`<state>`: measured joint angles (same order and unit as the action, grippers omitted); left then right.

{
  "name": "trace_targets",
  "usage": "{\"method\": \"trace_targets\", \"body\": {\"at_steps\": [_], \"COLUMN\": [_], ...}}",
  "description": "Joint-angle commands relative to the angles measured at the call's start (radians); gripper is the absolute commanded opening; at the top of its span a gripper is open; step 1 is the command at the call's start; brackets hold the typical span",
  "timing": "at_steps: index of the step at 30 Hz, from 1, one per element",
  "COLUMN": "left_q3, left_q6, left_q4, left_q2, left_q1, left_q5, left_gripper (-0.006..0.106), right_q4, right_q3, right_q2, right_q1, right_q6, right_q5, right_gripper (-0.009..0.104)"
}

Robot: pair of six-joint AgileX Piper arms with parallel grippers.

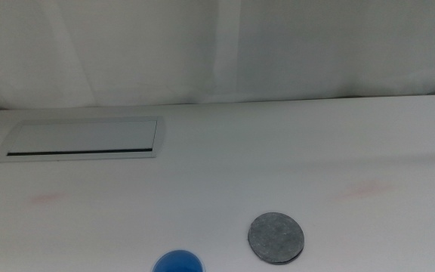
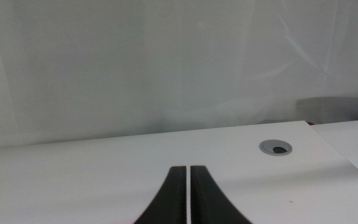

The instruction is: Place an empty cup on a cup mat.

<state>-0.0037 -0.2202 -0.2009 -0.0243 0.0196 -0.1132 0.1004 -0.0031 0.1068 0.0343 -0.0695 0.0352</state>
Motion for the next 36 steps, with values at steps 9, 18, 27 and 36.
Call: {"method": "trace_targets", "body": {"at_steps": [9, 18, 27, 36], "left_q3": [0.016, 0.018, -0.057, -0.366], "left_q6": [-0.066, -0.094, -0.156, -0.101], "left_q4": [0.007, 0.007, 0.007, 0.025], "left_q2": [0.003, 0.003, 0.003, -0.091], "left_q1": [0.003, 0.003, 0.003, 0.003], "left_q5": [0.073, 0.104, 0.063, -0.266], "left_gripper": [0.042, 0.093, 0.093, 0.093], "right_q4": [-0.003, -0.003, -0.003, -0.003], "right_q3": [0.041, 0.041, 0.041, 0.041], "right_q2": [-0.003, -0.003, -0.003, -0.003], "right_q1": [-0.006, -0.006, -0.006, -0.006], "right_q6": [-0.007, -0.007, -0.007, -0.007], "right_q5": [-0.012, -0.012, -0.012, -0.012], "right_gripper": [-0.003, -0.003, -0.003, -0.003]}}
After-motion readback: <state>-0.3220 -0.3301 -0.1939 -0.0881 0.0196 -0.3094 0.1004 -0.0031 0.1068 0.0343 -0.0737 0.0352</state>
